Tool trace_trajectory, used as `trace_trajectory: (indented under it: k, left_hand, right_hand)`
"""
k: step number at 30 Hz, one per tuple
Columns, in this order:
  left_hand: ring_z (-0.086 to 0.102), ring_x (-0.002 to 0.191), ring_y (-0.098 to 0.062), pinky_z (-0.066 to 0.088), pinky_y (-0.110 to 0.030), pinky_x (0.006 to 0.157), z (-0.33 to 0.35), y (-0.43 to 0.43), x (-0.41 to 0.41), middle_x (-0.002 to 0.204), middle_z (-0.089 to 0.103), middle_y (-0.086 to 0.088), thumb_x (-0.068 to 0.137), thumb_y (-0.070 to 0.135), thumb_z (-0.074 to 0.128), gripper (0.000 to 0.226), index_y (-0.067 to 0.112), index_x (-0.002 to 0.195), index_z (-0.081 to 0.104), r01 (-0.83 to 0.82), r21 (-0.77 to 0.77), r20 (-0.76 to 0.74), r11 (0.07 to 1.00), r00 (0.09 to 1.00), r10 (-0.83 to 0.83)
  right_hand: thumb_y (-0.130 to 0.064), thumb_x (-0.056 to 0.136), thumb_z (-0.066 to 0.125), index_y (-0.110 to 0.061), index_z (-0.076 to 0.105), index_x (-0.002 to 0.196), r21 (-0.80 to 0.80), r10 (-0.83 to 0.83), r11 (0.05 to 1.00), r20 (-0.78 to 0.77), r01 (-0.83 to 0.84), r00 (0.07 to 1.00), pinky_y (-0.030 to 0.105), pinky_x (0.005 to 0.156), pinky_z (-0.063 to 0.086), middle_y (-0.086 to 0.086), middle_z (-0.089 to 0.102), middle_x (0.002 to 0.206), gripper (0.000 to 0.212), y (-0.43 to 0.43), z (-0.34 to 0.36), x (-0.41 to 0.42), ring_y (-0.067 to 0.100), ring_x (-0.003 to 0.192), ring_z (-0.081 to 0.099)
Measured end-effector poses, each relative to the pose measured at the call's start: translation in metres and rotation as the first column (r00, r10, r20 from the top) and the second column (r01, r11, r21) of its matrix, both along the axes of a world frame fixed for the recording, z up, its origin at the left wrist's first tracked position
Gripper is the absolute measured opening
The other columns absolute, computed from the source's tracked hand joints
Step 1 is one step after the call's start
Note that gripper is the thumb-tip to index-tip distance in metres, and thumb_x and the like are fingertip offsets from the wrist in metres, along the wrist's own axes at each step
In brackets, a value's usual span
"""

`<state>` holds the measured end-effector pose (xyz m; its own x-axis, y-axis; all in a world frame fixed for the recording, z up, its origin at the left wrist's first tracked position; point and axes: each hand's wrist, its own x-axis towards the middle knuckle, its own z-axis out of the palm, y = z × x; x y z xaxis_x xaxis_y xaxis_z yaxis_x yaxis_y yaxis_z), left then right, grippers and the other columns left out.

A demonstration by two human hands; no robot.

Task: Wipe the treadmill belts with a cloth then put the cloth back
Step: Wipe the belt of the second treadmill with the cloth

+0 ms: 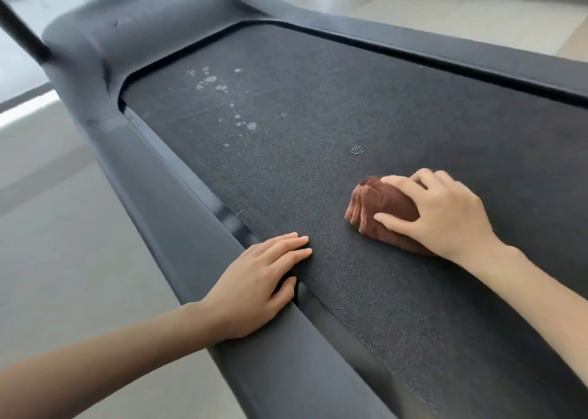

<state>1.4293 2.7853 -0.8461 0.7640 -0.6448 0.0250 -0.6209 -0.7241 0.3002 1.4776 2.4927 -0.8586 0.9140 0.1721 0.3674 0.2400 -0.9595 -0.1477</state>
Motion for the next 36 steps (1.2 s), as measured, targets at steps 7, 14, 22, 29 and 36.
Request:
trace_trajectory:
  k: [7, 14, 22, 29, 36]
  left_hand:
    - [0.014, 0.142, -0.003, 0.011, -0.021, 0.114, -0.009, 0.013, 0.016, 0.15, 0.031, 0.011, 0.092, 0.037, 0.029, 0.053, 0.02, 0.14, 0.042, 0.083, -0.025, 0.063, 0.996, 0.995, -0.081]
    - [0.012, 0.143, -0.009, 0.007, -0.027, 0.117, -0.011, 0.069, 0.099, 0.153, 0.025, 0.007, 0.097, 0.032, 0.043, 0.051, 0.019, 0.145, 0.031, -0.164, -0.015, 0.075, 0.986, 0.984, 0.165]
    - [0.013, 0.144, -0.012, 0.007, -0.027, 0.117, -0.016, 0.084, 0.146, 0.154, 0.023, 0.004, 0.096, 0.034, 0.045, 0.054, 0.018, 0.145, 0.031, -0.085, 0.032, 0.075, 0.996, 0.994, 0.083]
    - [0.004, 0.145, -0.013, 0.003, -0.03, 0.117, -0.028, 0.084, 0.149, 0.157, 0.012, 0.006, 0.097, 0.041, 0.034, 0.057, 0.021, 0.149, 0.021, -0.088, 0.034, 0.087, 0.996, 0.993, 0.085]
    - [0.003, 0.145, -0.014, 0.003, -0.032, 0.117, -0.028, 0.085, 0.149, 0.158, 0.011, 0.005, 0.097, 0.041, 0.032, 0.057, 0.019, 0.149, 0.02, -0.093, 0.022, 0.079, 0.995, 0.993, 0.091]
  right_hand:
    - [-0.055, 0.088, 0.051, -0.023, 0.043, 0.135, 0.053, -0.599, 0.793, -0.114, 0.607, 0.792, 0.049, 0.093, 0.038, 0.019, 0.043, 0.129, 0.058, -0.027, 0.006, 0.091, 0.04, 0.118, 0.038]
    - [-0.057, 0.09, 0.044, -0.026, 0.045, 0.132, -0.039, -0.443, 0.896, -0.101, 0.442, 0.891, 0.045, 0.093, 0.038, 0.013, 0.044, 0.133, 0.052, 0.071, 0.003, 0.142, 0.036, 0.119, 0.04]
    - [-0.058, 0.084, 0.044, -0.027, 0.06, 0.118, -0.101, 0.185, 0.978, 0.01, -0.184, 0.983, 0.035, 0.071, 0.048, 0.001, 0.056, 0.1, 0.049, 0.111, -0.002, 0.033, 0.022, 0.083, 0.052]
    - [-0.055, 0.089, 0.046, -0.027, 0.051, 0.13, -0.065, -0.493, 0.87, -0.071, 0.489, 0.867, 0.045, 0.086, 0.046, 0.011, 0.052, 0.117, 0.05, 0.031, 0.008, 0.076, 0.033, 0.111, 0.047]
    - [-0.054, 0.093, 0.041, -0.026, 0.04, 0.135, -0.105, -0.601, 0.799, -0.137, 0.592, 0.787, 0.043, 0.094, 0.038, 0.013, 0.044, 0.13, 0.051, 0.113, 0.006, 0.089, 0.035, 0.117, 0.042]
